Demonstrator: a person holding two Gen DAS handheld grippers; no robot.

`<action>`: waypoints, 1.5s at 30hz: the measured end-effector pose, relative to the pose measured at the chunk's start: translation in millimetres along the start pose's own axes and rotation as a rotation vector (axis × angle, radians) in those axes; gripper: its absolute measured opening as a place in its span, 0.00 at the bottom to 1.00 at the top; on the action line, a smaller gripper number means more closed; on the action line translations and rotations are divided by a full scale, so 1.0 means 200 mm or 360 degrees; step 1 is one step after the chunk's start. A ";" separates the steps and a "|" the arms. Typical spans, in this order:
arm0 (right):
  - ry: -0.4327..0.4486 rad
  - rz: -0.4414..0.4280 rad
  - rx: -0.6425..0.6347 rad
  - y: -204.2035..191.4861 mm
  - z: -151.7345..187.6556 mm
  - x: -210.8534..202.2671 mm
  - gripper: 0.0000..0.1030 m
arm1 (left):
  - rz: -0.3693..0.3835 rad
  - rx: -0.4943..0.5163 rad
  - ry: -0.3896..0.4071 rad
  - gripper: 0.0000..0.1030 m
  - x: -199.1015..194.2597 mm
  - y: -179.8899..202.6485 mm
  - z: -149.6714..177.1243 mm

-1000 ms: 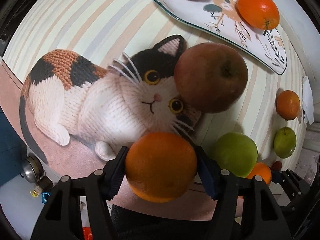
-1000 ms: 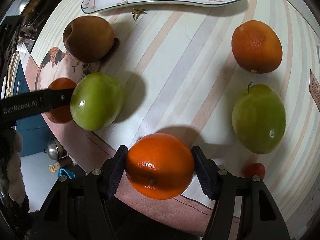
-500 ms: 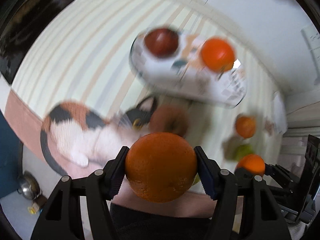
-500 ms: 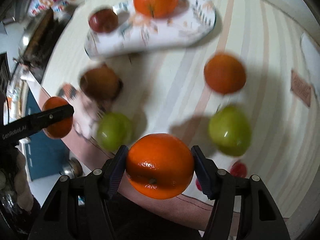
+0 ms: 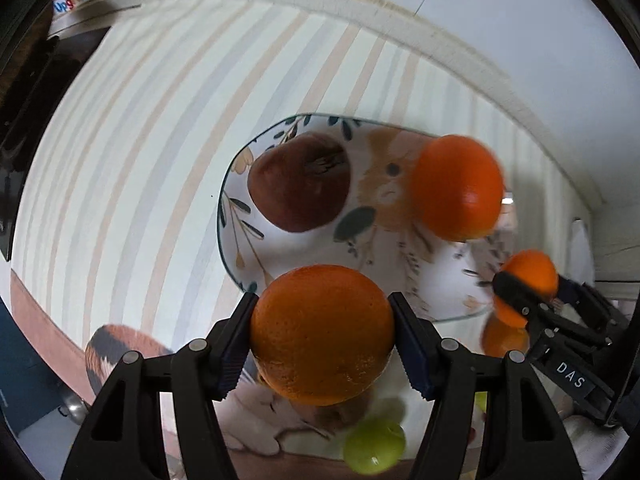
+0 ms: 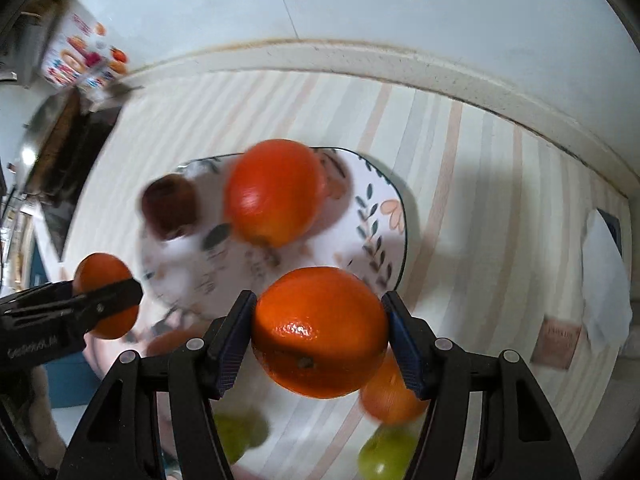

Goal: Organize fruits
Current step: 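Place the orange on the plate with the left gripper while the right places the tangerine, then grasp the brown apple with the left gripper while the right gripper grasps a tangerine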

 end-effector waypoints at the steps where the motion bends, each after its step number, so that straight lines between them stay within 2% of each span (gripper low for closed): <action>1: -0.0017 0.0026 -0.0017 0.00 -0.02 0.05 0.64 | -0.0016 0.0001 -0.0019 0.61 0.03 0.00 -0.01; 5: -0.0048 0.0114 -0.0095 -0.01 -0.06 0.18 0.64 | -0.0050 0.0000 -0.0044 0.61 0.09 -0.01 -0.03; 14: -0.0033 0.0178 -0.0192 -0.04 -0.12 0.24 0.65 | -0.0105 0.0000 -0.0060 0.62 0.15 -0.01 -0.03; 19: -0.0067 0.0123 -0.0134 -0.03 -0.18 0.26 0.67 | -0.0118 -0.0023 -0.0063 0.62 0.15 -0.02 -0.03; 21: -0.0070 0.0075 -0.0075 0.00 -0.20 0.25 0.73 | -0.0095 -0.0046 -0.0043 0.68 0.12 -0.03 -0.05; 23: -0.0050 0.0056 -0.0018 0.02 -0.21 0.22 0.88 | -0.0071 -0.0064 -0.0013 0.81 0.09 -0.04 -0.06; 24: -0.0030 0.0058 -0.0004 0.04 -0.21 0.19 0.91 | -0.0070 -0.0066 0.0009 0.82 0.06 -0.05 -0.06; 31: 0.0011 0.0014 0.0070 0.08 -0.15 0.04 0.91 | -0.0066 -0.0089 0.0110 0.82 -0.11 -0.07 0.00; 39: 0.0051 0.0037 0.0041 -0.02 0.02 -0.20 0.91 | -0.0124 -0.0052 0.0193 0.82 -0.26 -0.03 0.21; 45: 0.0127 0.0059 0.0005 -0.10 0.14 -0.40 0.91 | -0.0171 0.0023 0.0300 0.82 -0.44 0.05 0.36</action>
Point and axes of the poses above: each gripper's, at about its wrist camera, not at the fingertips, and x roughly the way its jaws point, y to its right, z to its underside, the point moved 1 cm from there along x, roughly the way its jaws point, and after that the axes turned 1 degree about x, right-handed, at the moved point
